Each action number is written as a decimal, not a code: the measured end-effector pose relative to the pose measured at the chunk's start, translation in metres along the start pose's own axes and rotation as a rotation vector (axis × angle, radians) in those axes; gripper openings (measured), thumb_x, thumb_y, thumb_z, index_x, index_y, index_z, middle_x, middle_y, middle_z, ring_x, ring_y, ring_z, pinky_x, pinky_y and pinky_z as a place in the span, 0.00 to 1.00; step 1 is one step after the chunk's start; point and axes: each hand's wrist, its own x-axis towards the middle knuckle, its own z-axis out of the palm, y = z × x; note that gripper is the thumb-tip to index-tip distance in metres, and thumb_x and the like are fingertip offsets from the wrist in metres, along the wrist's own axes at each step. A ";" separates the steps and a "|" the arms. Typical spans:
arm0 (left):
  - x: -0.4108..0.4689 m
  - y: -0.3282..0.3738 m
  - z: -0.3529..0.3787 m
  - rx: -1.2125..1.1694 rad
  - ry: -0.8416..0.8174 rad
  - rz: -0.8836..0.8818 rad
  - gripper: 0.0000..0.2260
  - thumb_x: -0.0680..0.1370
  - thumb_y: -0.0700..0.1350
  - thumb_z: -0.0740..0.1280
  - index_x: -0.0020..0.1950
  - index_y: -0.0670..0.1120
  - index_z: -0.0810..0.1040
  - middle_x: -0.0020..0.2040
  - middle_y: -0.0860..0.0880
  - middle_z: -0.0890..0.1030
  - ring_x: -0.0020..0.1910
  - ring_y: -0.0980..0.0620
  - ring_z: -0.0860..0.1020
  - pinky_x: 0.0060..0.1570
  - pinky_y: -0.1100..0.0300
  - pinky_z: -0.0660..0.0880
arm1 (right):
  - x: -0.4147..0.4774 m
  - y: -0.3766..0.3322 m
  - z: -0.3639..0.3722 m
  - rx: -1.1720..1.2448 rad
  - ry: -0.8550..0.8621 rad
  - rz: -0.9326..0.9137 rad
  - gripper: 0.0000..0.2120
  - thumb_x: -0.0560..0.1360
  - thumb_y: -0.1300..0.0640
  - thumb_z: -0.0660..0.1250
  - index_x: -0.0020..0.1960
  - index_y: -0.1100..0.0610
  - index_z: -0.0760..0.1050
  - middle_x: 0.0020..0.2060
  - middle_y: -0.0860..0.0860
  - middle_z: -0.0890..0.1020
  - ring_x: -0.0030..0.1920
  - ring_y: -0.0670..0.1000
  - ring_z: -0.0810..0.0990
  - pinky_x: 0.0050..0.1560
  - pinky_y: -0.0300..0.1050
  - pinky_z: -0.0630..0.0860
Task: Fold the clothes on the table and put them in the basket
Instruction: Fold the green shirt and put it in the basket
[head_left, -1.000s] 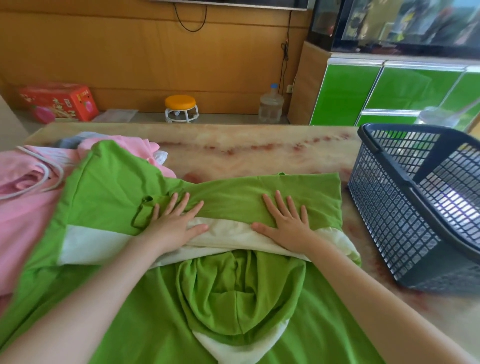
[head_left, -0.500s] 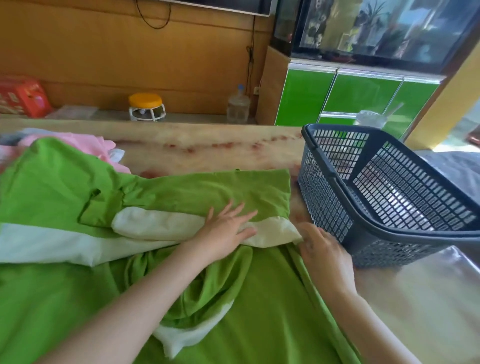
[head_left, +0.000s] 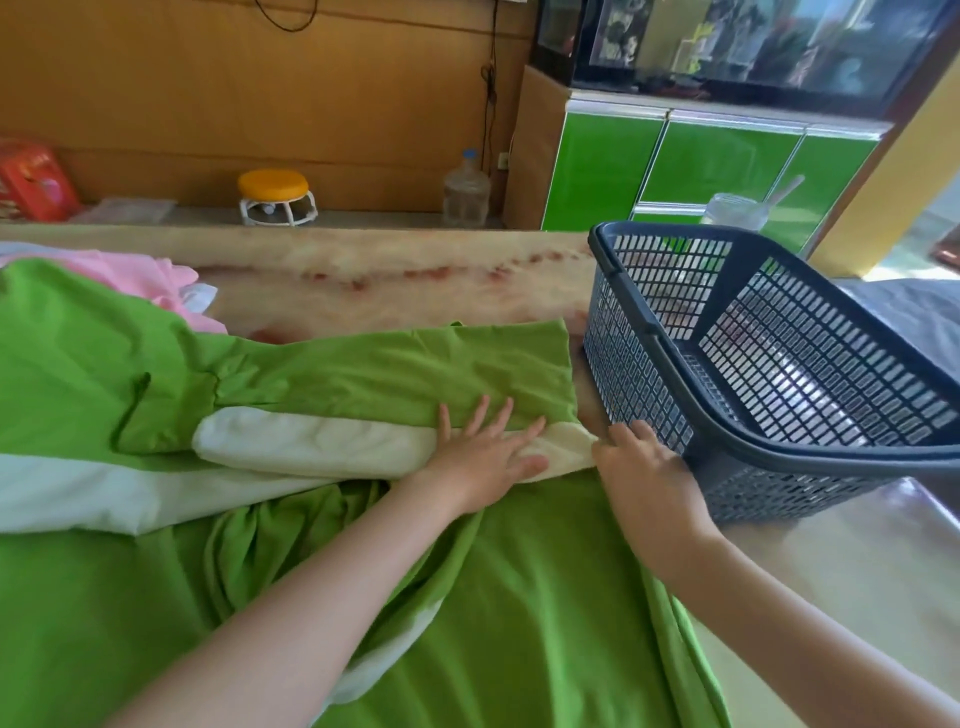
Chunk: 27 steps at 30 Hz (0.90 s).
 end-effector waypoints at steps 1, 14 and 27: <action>0.000 0.000 0.002 0.031 -0.004 0.002 0.26 0.78 0.66 0.43 0.75 0.64 0.42 0.77 0.51 0.37 0.75 0.46 0.33 0.68 0.34 0.32 | -0.002 -0.001 0.003 0.010 -0.053 0.002 0.15 0.79 0.69 0.56 0.61 0.57 0.72 0.58 0.52 0.72 0.61 0.52 0.71 0.51 0.43 0.77; 0.005 0.000 0.002 -0.030 0.088 0.057 0.27 0.80 0.62 0.46 0.76 0.60 0.38 0.78 0.53 0.43 0.75 0.51 0.35 0.70 0.38 0.33 | 0.014 -0.010 0.016 0.433 -0.030 -0.044 0.19 0.82 0.56 0.54 0.72 0.58 0.64 0.77 0.53 0.52 0.76 0.51 0.55 0.72 0.45 0.61; 0.000 -0.024 -0.010 0.060 0.149 -0.089 0.30 0.78 0.66 0.52 0.77 0.61 0.45 0.78 0.51 0.40 0.76 0.47 0.36 0.69 0.37 0.31 | 0.041 -0.016 0.024 0.800 -0.096 0.181 0.28 0.78 0.41 0.58 0.70 0.58 0.65 0.69 0.56 0.69 0.68 0.55 0.69 0.67 0.51 0.66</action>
